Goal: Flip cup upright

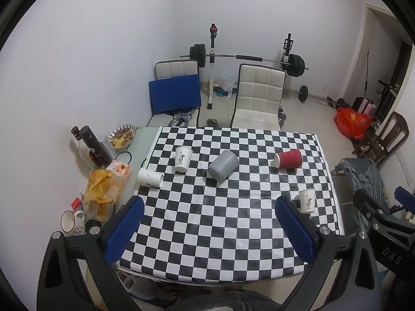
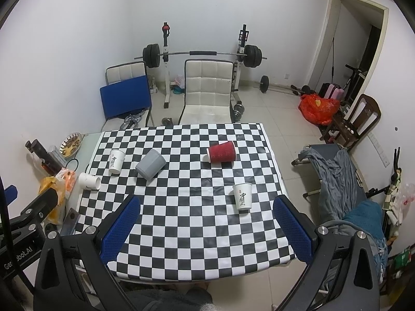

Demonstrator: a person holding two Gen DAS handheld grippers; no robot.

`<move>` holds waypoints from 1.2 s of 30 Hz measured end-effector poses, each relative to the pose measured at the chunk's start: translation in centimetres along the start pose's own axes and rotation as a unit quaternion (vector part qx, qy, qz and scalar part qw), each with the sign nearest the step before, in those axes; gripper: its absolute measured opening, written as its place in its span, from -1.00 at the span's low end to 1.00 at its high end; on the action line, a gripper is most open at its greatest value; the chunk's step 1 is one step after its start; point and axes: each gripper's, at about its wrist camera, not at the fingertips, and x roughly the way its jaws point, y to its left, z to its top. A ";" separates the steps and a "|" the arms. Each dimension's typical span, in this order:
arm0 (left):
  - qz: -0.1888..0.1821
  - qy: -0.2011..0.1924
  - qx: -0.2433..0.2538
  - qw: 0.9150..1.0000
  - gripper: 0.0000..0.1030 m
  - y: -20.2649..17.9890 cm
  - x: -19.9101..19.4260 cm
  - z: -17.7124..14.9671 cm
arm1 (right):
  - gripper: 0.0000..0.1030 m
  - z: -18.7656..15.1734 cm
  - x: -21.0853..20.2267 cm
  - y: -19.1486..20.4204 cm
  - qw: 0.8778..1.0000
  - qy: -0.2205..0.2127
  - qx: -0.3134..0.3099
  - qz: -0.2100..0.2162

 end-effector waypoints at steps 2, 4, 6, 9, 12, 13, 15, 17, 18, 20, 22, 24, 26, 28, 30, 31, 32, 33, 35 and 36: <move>-0.001 0.000 -0.001 1.000 1.00 -0.1 -0.1 0.3 | 1.00 0.5 -0.4 0.2 1.000 0.000 0.000 0.000; 0.000 -0.001 0.000 1.000 1.00 -0.2 -0.1 0.3 | 1.00 0.5 -0.5 0.2 1.000 -0.002 -0.001 0.000; -0.001 -0.001 0.000 1.000 1.00 0.0 0.0 0.1 | 1.00 0.5 -0.5 0.1 1.000 -0.001 -0.001 0.001; -0.001 -0.001 0.000 1.000 1.00 0.0 0.0 0.1 | 1.00 0.4 -0.5 0.2 1.000 -0.001 0.000 0.001; -0.001 -0.002 0.000 1.000 1.00 0.0 0.0 0.0 | 1.00 0.4 -0.5 0.2 1.000 -0.002 0.000 0.000; -0.001 -0.002 0.000 1.000 1.00 0.0 -0.1 0.1 | 1.00 0.4 -0.6 0.2 1.000 -0.003 0.000 0.001; -0.001 -0.002 -0.001 1.000 1.00 -0.1 -0.1 0.2 | 1.00 0.4 -0.5 0.2 1.000 -0.003 0.001 0.000; -0.001 -0.002 -0.001 1.000 1.00 0.0 0.0 0.1 | 1.00 0.5 -0.7 0.2 1.000 -0.003 0.001 0.001; -0.001 -0.002 -0.001 1.000 1.00 -0.1 -0.2 0.2 | 1.00 0.4 -0.5 0.2 1.000 -0.003 0.000 0.000; -0.001 -0.002 0.000 1.000 1.00 -0.1 -0.1 0.2 | 1.00 0.5 -0.7 0.2 1.000 -0.003 0.001 0.002; -0.001 -0.003 -0.001 1.000 1.00 0.0 -0.1 0.1 | 1.00 0.4 -0.6 0.2 1.000 -0.004 0.000 0.001; -0.001 -0.003 -0.001 1.000 1.00 0.0 0.0 0.0 | 1.00 0.3 -0.5 0.1 1.000 -0.004 0.001 0.002; -0.001 -0.003 -0.001 1.000 1.00 0.1 0.0 0.0 | 1.00 0.3 -0.5 0.1 1.000 -0.005 0.001 0.001; -0.001 -0.003 -0.001 1.000 1.00 0.1 0.0 0.0 | 1.00 0.5 -0.8 0.2 1.000 -0.005 0.001 0.001; -0.001 -0.004 -0.001 1.000 1.00 0.1 0.0 0.0 | 1.00 0.5 -0.8 0.2 1.000 -0.006 0.001 0.001; -0.001 -0.004 0.000 1.000 1.00 0.0 -0.1 0.1 | 1.00 0.5 -0.8 0.2 1.000 -0.006 0.001 0.002; -0.002 -0.004 -0.001 1.000 1.00 0.1 0.0 0.0 | 1.00 0.6 -0.9 0.2 1.000 -0.006 0.001 0.002; -0.002 -0.004 -0.001 1.000 1.00 0.1 0.0 0.0 | 1.00 0.7 -1.0 0.2 1.000 -0.006 0.001 0.002; -0.001 -0.005 -0.001 1.000 1.00 0.0 -0.1 0.1 | 1.00 0.6 -0.9 0.2 1.000 -0.006 0.001 0.002; -0.002 -0.004 -0.001 1.000 1.00 0.0 -0.1 0.1 | 1.00 0.7 -1.1 0.2 1.000 -0.006 0.001 0.002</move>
